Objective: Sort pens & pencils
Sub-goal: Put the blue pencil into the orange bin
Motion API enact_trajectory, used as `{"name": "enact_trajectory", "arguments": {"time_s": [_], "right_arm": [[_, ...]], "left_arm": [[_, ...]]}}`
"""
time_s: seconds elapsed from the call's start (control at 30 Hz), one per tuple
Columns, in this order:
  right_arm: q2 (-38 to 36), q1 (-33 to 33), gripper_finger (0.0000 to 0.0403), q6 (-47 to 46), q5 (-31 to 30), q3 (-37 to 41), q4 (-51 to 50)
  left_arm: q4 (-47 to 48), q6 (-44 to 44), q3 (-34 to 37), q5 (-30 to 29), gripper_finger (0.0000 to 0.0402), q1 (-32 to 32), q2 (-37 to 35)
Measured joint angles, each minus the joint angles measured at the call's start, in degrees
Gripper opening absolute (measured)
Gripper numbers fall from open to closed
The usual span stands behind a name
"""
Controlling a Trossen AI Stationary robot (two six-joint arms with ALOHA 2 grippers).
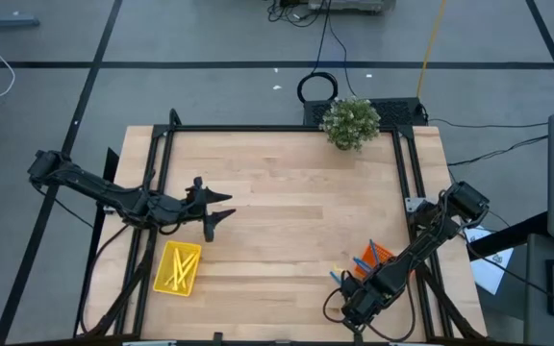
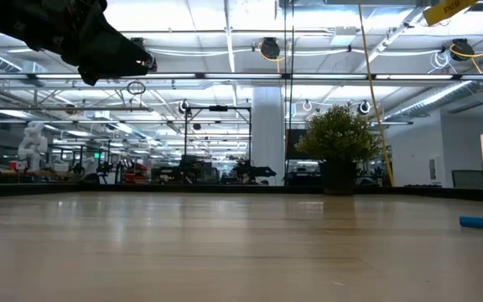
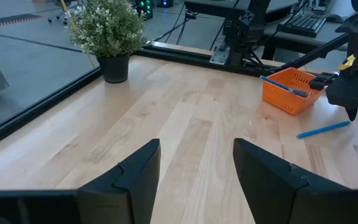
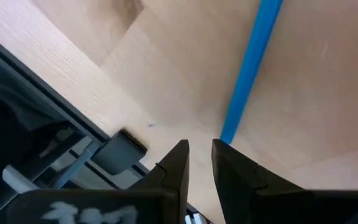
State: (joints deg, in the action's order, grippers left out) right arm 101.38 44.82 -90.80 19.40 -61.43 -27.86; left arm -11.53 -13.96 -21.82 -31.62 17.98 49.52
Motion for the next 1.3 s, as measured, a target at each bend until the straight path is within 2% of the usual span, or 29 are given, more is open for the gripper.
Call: {"name": "enact_trajectory", "arguments": {"time_s": [0.17,0.4,0.63,0.77,0.93,1.3], "right_arm": [[0.0,-0.2,0.0059,-0.6,-1.7,0.0,-1.2],[-0.1,-0.3,0.0059,-5.2,-1.5,2.9,0.0],[-0.2,-0.6,0.0059,-5.3,-1.5,3.5,0.4],[-0.1,-1.5,0.0052,-1.9,-2.4,3.5,0.2],[-0.1,-3.1,0.0009,2.8,-3.5,3.6,0.2],[-0.1,-8.7,0.0003,15.4,-11.6,3.5,3.8]], "left_arm": [[0.0,0.0,0.0,0.0,0.0207,0.0,0.0],[0.3,-0.1,0.0,0.0,0.0207,0.0,0.0],[0.3,-0.1,0.0,0.0,0.0207,0.0,0.0],[0.3,-0.1,0.0,0.0,0.0207,0.0,0.0],[0.5,-0.3,0.0,0.0,0.0207,0.0,0.0],[0.7,-0.3,0.0,0.0,0.0207,0.0,0.0]]}}
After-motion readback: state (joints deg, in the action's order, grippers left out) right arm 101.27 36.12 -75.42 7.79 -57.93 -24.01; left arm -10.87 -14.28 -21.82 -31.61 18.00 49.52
